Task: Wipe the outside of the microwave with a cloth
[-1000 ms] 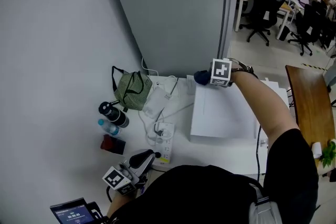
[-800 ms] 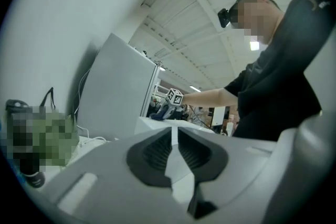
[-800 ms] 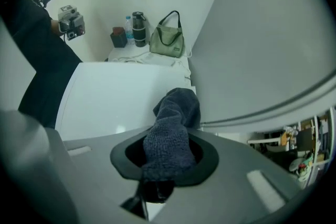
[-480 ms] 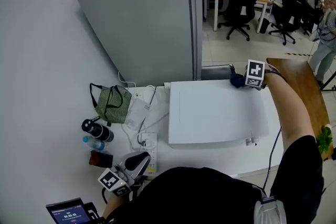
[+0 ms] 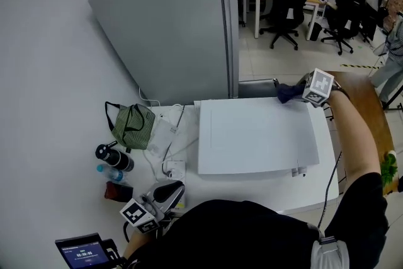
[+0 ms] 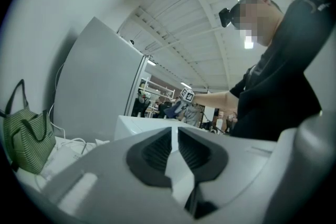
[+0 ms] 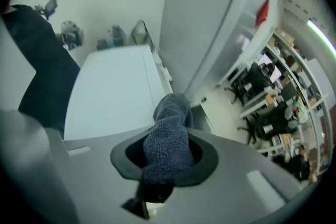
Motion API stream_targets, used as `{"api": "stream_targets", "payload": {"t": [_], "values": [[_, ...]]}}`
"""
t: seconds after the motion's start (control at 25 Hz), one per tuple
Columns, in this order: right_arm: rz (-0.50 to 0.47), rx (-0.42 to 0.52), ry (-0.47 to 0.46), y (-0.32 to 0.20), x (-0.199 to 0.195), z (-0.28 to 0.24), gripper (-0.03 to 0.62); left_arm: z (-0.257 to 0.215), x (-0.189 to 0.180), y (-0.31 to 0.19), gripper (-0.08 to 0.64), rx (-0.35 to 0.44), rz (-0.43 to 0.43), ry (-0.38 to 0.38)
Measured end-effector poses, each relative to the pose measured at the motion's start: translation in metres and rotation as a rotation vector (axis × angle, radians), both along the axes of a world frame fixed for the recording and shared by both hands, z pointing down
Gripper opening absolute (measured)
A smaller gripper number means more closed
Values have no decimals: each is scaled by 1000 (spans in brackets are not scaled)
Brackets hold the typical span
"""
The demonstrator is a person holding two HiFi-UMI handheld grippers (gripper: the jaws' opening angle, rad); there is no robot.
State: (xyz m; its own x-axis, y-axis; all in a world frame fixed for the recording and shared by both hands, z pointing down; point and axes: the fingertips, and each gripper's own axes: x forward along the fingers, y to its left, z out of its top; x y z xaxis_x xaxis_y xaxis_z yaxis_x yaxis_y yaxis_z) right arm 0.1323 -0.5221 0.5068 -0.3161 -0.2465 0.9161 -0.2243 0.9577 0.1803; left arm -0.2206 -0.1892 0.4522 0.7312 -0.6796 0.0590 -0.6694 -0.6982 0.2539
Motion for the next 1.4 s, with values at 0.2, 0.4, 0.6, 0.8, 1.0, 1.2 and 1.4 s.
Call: {"api": "stream_targets", "payload": {"t": [0.2, 0.4, 0.6, 0.8, 1.0, 1.2, 1.4], "values": [[-339, 16, -208, 65, -236, -17, 77, 1, -22, 11, 35, 19, -3, 10], [-421, -41, -103, 94, -339, 25, 77, -8, -45, 19, 35, 30, -27, 21], [-369, -62, 0, 81, -296, 45, 77, -1, -59, 23, 35, 20, -23, 13], [-241, -101, 102, 67, -151, 52, 77, -11, -39, 11, 35, 39, 12, 15], [-32, -129, 174, 64, 21, 55, 77, -9, 0, 0, 35, 34, 75, 10], [94, -125, 172, 64, 97, 54, 77, -4, 20, -4, 35, 21, 114, 6], [-68, -38, -108, 70, -34, -3, 77, -5, 11, 2, 35, 31, 93, 17]]}}
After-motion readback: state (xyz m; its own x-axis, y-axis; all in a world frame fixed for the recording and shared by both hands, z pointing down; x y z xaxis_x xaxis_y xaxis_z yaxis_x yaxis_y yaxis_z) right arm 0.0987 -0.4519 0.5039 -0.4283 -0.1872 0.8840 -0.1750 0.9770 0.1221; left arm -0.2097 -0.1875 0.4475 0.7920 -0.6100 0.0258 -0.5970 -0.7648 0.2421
